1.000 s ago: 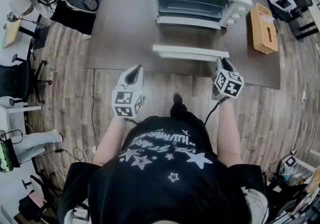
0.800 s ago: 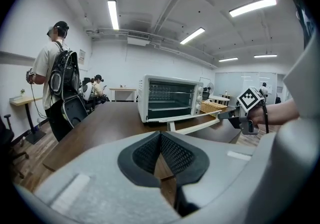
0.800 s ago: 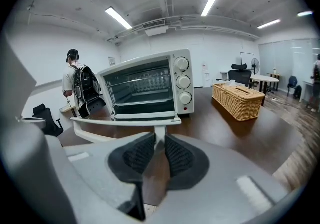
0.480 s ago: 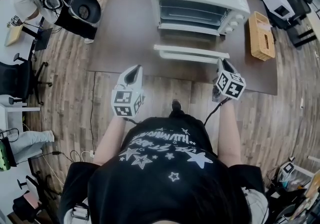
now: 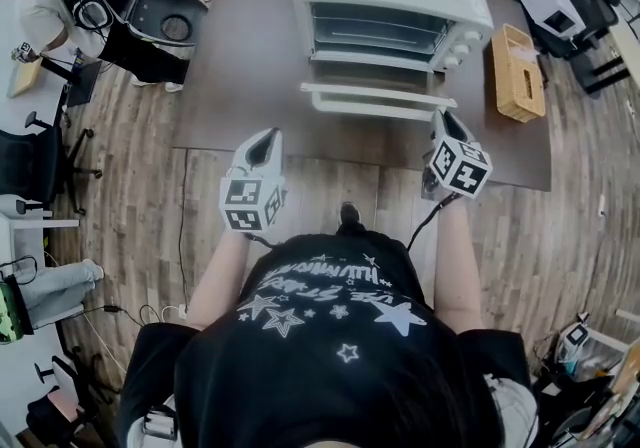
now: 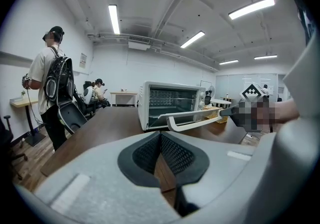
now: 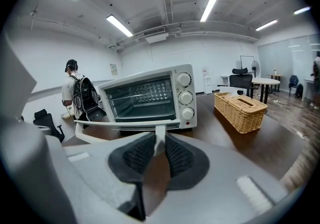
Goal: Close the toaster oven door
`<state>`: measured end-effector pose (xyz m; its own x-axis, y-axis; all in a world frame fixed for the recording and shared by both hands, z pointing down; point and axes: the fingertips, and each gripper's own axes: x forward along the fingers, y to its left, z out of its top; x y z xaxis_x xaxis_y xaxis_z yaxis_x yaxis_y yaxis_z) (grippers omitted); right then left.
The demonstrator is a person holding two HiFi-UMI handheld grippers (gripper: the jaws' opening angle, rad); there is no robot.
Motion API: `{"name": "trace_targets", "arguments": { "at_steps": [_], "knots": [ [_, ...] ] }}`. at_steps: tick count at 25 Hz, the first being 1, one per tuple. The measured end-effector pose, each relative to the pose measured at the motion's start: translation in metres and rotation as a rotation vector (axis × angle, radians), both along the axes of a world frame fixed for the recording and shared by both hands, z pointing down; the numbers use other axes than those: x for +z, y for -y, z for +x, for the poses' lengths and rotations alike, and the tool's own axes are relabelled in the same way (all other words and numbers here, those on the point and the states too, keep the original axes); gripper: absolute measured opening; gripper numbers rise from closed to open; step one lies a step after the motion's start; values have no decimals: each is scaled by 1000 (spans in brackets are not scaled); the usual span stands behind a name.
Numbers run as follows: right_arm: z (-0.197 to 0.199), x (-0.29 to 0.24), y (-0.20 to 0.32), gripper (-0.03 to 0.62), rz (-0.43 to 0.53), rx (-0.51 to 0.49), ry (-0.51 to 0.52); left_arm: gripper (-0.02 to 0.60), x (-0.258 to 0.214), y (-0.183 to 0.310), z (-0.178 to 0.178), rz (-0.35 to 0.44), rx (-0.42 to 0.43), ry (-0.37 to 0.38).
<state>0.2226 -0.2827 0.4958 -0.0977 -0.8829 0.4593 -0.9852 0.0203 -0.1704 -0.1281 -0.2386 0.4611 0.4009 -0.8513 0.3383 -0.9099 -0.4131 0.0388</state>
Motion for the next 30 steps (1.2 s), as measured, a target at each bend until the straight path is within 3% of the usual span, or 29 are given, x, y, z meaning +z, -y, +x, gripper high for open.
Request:
{"name": "trace_targets", "arguments": {
  "at_steps": [30],
  "knots": [
    [7,-51,43,75,117,-27,42,9,-2,26,21,8,-27,-2]
  ]
}}
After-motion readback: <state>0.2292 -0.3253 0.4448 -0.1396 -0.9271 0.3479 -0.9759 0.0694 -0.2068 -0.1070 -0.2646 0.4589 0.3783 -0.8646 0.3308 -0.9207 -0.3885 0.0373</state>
